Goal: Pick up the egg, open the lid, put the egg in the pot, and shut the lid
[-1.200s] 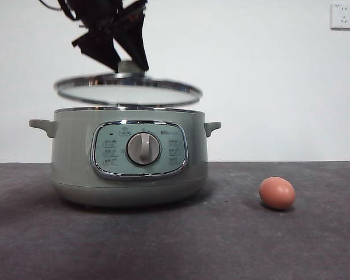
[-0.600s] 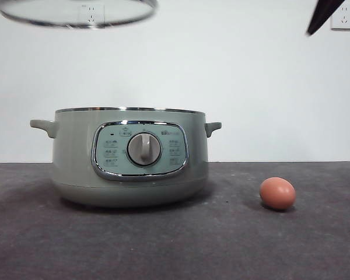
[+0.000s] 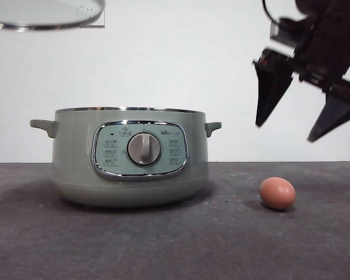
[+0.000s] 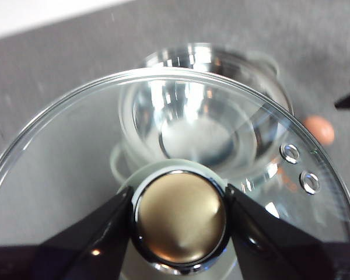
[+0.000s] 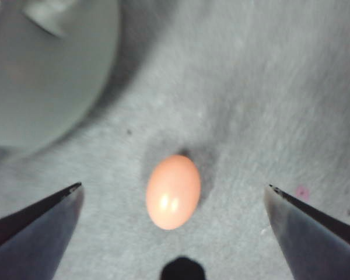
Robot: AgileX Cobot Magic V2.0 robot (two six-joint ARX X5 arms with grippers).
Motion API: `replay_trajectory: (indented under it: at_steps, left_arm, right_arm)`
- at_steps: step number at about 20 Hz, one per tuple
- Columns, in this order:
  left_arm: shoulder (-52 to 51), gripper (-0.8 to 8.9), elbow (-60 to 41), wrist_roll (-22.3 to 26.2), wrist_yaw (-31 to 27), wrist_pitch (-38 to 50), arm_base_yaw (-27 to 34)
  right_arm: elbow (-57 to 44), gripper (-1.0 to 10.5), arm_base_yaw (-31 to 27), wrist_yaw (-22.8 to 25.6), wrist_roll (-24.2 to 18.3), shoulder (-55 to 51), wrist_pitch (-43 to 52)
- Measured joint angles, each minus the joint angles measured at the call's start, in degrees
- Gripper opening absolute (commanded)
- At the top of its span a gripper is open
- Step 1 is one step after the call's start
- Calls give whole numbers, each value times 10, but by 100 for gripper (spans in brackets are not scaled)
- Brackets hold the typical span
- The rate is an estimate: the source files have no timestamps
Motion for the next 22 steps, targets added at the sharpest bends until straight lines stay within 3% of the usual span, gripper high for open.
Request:
replay_trajectory:
  at_steps: [7, 11, 17, 18, 21, 22]
  left_arm:
    - [-130, -8, -49, -19, -13, -36, 0]
    - [-158, -8, -49, -21, -20, -74, 0]
    - [-166, -8, -49, -23, -20, -85, 0]
    - [-166, -8, -49, -23, -20, -85, 0]
    - [-166, -8, -49, -23, -20, -85, 0]
    - [-165, -8, -49, -23, -20, -85, 0]
  right_arm:
    - [0, 593, 39, 37, 21, 85, 17]
    - [0, 472, 45, 60, 39, 106, 22]
    - [0, 466, 45, 61, 52, 136, 23]
    - [0, 443, 46, 62, 53, 141, 23]
    - [0, 166, 49, 70, 57, 146, 24]
    - [0, 123, 50, 70, 57, 146, 26]
